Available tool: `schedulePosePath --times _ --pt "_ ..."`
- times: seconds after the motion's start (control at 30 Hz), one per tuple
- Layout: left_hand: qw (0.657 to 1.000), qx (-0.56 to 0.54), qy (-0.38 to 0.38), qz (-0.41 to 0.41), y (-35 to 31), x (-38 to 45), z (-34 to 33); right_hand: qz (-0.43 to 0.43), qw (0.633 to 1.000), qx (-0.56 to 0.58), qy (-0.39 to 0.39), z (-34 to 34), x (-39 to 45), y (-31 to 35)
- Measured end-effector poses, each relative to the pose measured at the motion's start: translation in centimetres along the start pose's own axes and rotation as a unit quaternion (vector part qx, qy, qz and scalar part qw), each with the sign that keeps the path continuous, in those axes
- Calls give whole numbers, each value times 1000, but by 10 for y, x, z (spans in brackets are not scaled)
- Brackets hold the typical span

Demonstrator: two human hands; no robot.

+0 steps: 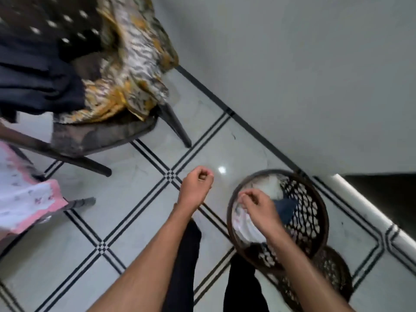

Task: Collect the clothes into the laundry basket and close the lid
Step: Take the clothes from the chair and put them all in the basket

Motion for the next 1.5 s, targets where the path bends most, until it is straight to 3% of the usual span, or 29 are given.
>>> schedulePosePath --times 0.23,0.43,0.6,0.83,0.97,1.03,1.1,1.17,1.23,1.3,1.37,1.43,1.5 --pt "993 -36 -116 -3 -50 29 183 113 986 -114 55 -96 7 194" --pt "993 -50 -106 11 -64 59 235 184 974 -116 56 -153 32 334" --pt "999 19 -36 33 -69 117 260 157 983 -67 59 -201 102 408" --pt "984 -98 -38 146 -89 236 296 127 987 -88 51 -267 211 468" --pt "962 -166 -47 212 -115 270 308 221 933 -274 -70 -245 212 487" --pt "942 -222 -19 252 -126 284 310 254 927 -275 9 -250 201 494" --pt "910 -297 39 286 -142 295 315 269 920 -212 191 -269 172 499" --pt "892 -317 76 312 -150 301 330 266 898 -162 312 -286 131 497" --pt "903 -282 29 323 -137 307 356 295 890 -134 320 -295 101 495" --pt "921 -238 -25 308 -120 308 390 376 883 -159 232 -298 91 502" --pt "941 -199 -30 271 -115 301 427 390 877 -218 176 -302 97 513" --pt "951 -194 32 237 -108 291 456 355 868 -266 223 -324 98 520" --pt "957 -168 100 213 -106 280 485 380 835 -265 298 -363 84 527"
Point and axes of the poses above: each hand's wrist, its own x-axis towards the middle knuckle, its own z-axis out of the back of the hand, y = z × x, the point moved 4 cm from there along x, towards the middle knuckle, and after that the axes turned 8 degrees about -y, right-handed, at the moved point
